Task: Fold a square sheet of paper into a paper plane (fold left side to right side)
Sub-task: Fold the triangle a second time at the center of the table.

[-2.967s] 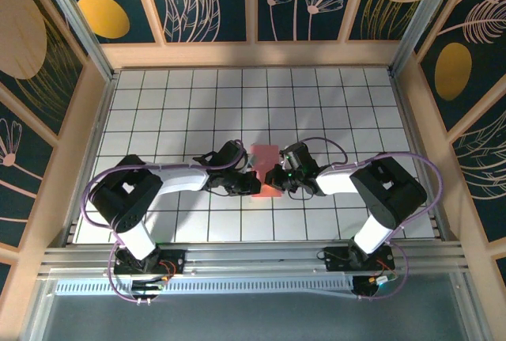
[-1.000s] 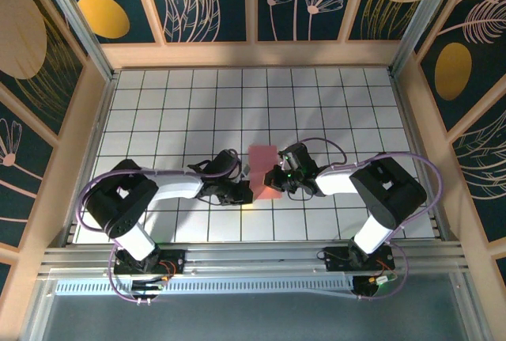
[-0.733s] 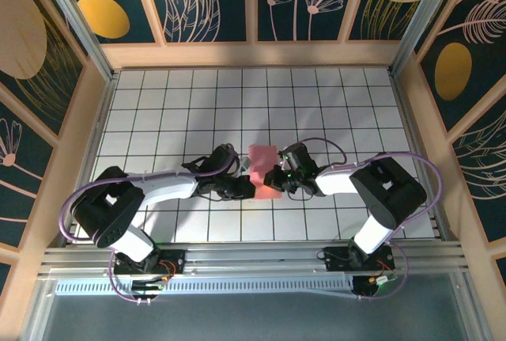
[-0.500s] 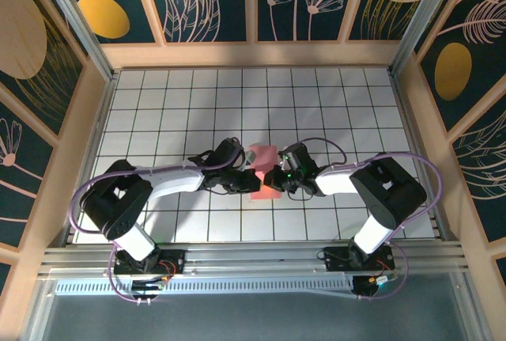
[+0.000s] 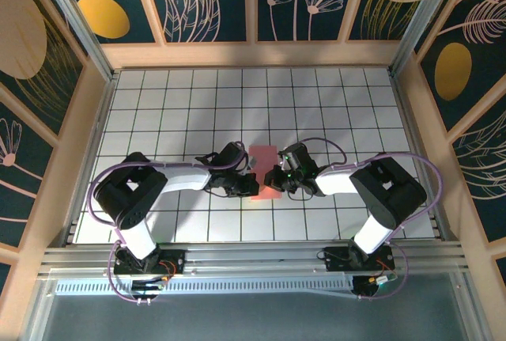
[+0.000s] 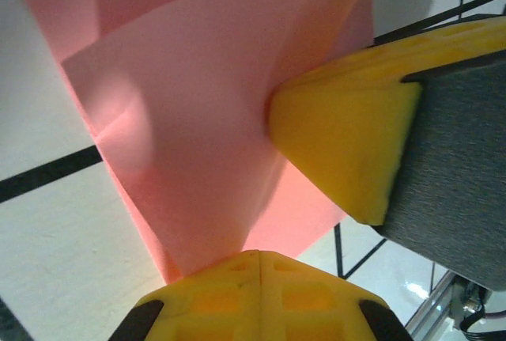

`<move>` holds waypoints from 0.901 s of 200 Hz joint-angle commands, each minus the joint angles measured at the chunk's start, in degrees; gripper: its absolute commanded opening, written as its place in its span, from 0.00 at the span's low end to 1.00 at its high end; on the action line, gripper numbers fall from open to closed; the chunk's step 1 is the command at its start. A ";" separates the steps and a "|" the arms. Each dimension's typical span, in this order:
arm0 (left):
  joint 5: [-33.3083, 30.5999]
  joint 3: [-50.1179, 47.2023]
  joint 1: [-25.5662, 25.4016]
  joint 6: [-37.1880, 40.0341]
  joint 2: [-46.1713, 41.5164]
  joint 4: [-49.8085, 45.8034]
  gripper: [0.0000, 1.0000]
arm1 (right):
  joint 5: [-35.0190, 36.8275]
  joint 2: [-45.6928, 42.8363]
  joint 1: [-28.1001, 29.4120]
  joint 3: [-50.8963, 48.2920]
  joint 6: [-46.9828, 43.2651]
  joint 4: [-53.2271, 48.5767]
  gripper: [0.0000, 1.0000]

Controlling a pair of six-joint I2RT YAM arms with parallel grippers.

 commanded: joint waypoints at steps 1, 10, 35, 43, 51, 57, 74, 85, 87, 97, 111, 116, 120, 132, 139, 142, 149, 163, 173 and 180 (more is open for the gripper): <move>-1.37 -0.05 0.39 0.81 1.01 -1.08 0.00 | 1.69 1.95 0.63 -1.01 -0.76 -6.38 0.00; -1.53 -0.39 0.39 0.62 1.03 -0.88 0.00 | 1.69 1.92 0.67 -1.00 -0.82 -6.33 0.00; -1.28 -1.35 0.39 -0.06 1.00 -0.09 0.00 | 1.60 1.91 0.68 -0.86 -0.90 -6.38 0.00; -1.27 -1.71 0.39 -0.34 0.84 0.15 0.00 | 1.53 1.90 0.68 -0.68 -0.97 -6.46 0.00; -1.51 -2.04 0.41 -0.49 0.81 0.13 0.00 | 1.43 1.72 0.63 -0.42 -1.03 -6.55 0.00; -1.81 -2.27 0.39 -0.55 0.66 0.03 0.00 | 1.34 1.52 0.68 -0.12 -1.11 -6.46 0.00; -2.99 -2.30 0.40 -0.54 0.49 -1.08 0.00 | 0.83 0.54 0.68 0.90 -1.24 -6.60 0.00; -3.27 -2.37 0.39 -0.40 0.57 -1.53 0.00 | 0.72 -0.69 0.68 1.77 -1.41 -6.60 0.00; -3.29 -2.37 0.39 -0.33 0.61 -1.55 0.00 | 0.79 -0.91 0.68 1.92 -1.41 -6.66 0.00; -3.31 -2.46 0.39 -0.47 0.65 -1.56 0.00 | 1.59 -2.39 0.68 2.35 -1.64 -6.92 0.00; -3.18 -2.54 0.39 -0.58 1.09 -1.56 0.00 | 2.79 -4.61 0.65 2.59 -1.98 -7.24 0.00; -3.20 -2.47 0.44 -0.59 1.24 -1.56 0.00 | 3.22 -5.38 0.68 2.58 -2.05 -7.37 0.00; -3.23 -2.47 0.39 -0.58 1.29 -1.56 0.00 | 3.41 -5.83 0.68 2.50 -2.11 -7.34 0.00; -3.21 -2.47 0.39 -0.47 1.52 -1.56 0.00 | 3.47 -6.72 0.76 2.09 -2.14 -7.09 0.00; -3.42 -2.49 0.39 -0.42 1.42 -1.65 0.00 | 3.45 -6.87 0.91 1.82 -2.03 -6.79 0.00; -3.47 -2.47 0.39 -0.44 1.34 -1.72 0.00 | 3.37 -6.83 1.06 1.73 -1.97 -6.64 0.00; -3.71 -2.48 0.44 -0.37 1.35 -1.94 0.00 | 3.36 -6.68 1.28 1.57 -1.96 -6.34 0.00; -4.04 -2.24 0.39 0.02 1.38 -2.52 0.00 | 3.45 -5.85 2.03 1.43 -1.78 -5.24 0.00; -4.13 -2.28 0.39 0.14 1.48 -2.68 0.00 | 3.53 -5.23 2.50 1.48 -1.53 -3.98 0.00; -4.08 -2.18 0.39 0.08 1.51 -2.70 0.00 | 3.49 -4.62 2.69 1.67 -1.34 -3.22 0.00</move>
